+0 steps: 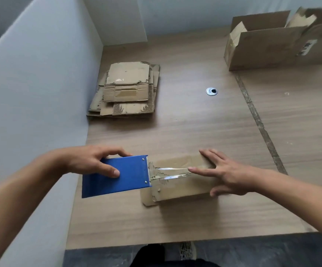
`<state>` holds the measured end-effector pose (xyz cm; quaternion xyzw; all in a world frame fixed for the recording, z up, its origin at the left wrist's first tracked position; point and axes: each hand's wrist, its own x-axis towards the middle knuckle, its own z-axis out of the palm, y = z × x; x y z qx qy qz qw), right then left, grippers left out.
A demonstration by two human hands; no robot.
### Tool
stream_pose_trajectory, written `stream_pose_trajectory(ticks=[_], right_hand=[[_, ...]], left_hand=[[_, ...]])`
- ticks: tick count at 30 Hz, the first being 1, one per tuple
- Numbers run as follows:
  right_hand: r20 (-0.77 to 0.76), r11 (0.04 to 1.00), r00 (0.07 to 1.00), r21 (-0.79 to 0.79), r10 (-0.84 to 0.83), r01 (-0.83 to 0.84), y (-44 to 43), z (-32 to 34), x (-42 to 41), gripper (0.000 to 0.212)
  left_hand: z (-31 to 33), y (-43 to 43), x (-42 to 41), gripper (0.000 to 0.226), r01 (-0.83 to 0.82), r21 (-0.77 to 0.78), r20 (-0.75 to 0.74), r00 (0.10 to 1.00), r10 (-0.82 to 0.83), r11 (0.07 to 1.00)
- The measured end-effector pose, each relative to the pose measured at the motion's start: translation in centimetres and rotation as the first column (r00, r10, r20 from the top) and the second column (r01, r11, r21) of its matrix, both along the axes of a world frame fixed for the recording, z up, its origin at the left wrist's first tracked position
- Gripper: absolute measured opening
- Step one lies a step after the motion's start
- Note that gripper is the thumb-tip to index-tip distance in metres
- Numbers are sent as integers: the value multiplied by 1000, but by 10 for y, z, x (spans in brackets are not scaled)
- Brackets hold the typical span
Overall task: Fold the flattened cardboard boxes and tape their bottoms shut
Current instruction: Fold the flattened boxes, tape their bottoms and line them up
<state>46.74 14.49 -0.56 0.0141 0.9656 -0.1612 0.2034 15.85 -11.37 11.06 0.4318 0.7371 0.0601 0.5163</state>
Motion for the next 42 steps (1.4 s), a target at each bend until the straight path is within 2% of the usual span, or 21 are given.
stream_pose_trajectory(ticks=[7,11,21,28,33,38,42], right_hand=[[57,999,998,38,7,-10,-4,10,-5,96],[68,999,998,45,8,-11,-5,12,-8,99],[158,996,987,87,-21,7,-12,23,-13,100],[176,993,984,115,-26,5,-17,28,-17,102],[174,993,984,116,-35,15,-18,28,-16,105],[157,992,983,94,-96,82,-11,16,-14,121],[159,984,971,41,-176,172,-10,16,-10,124]], left_hand=[[0,-8,-15,37,-51,-102,0,999,51,993],[-2,-12,-19,37,-67,-161,-5,998,67,985],[-18,-14,-23,38,-78,-166,13,997,82,983],[-35,-16,-26,38,-77,-190,55,995,89,979],[-54,-14,-27,40,-65,-194,33,997,73,979],[-66,-9,-19,34,-38,-194,-6,999,38,980],[-78,-1,-4,35,-8,-149,-31,1000,4,989]])
